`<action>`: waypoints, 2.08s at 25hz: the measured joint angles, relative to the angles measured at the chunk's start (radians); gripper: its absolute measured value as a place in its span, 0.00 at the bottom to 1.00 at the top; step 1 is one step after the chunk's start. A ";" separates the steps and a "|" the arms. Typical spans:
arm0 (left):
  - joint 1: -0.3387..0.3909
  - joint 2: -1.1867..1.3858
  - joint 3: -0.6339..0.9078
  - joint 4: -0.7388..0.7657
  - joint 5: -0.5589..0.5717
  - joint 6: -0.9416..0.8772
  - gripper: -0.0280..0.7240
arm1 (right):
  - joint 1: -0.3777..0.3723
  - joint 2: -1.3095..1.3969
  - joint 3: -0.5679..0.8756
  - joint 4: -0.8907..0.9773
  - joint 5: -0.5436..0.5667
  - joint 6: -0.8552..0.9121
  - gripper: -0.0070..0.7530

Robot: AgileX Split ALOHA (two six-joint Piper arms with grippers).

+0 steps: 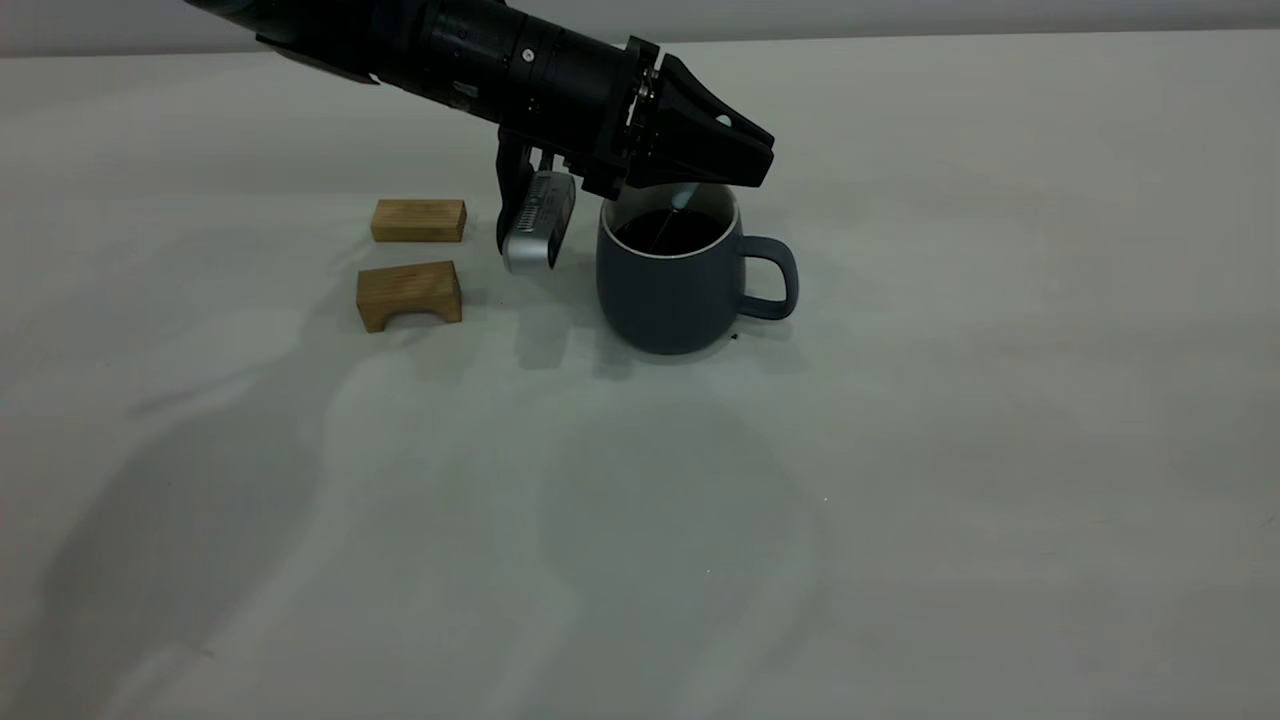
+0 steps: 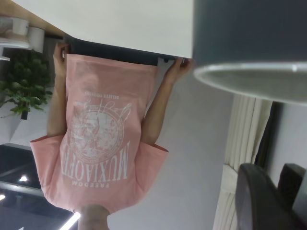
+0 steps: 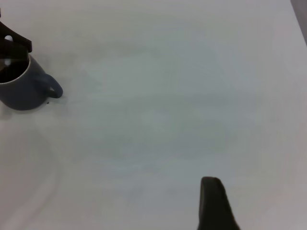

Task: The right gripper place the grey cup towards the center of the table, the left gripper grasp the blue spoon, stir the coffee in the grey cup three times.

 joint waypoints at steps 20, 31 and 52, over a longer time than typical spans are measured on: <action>0.034 -0.004 -0.001 0.081 0.009 0.184 0.76 | 0.000 0.000 0.000 0.000 0.000 0.000 0.67; 0.036 -0.260 -0.001 0.211 0.026 0.668 0.76 | 0.000 0.000 0.000 0.000 0.000 0.000 0.67; 0.055 -1.199 0.167 1.235 0.087 1.203 0.76 | 0.000 0.000 0.000 0.000 0.000 0.000 0.67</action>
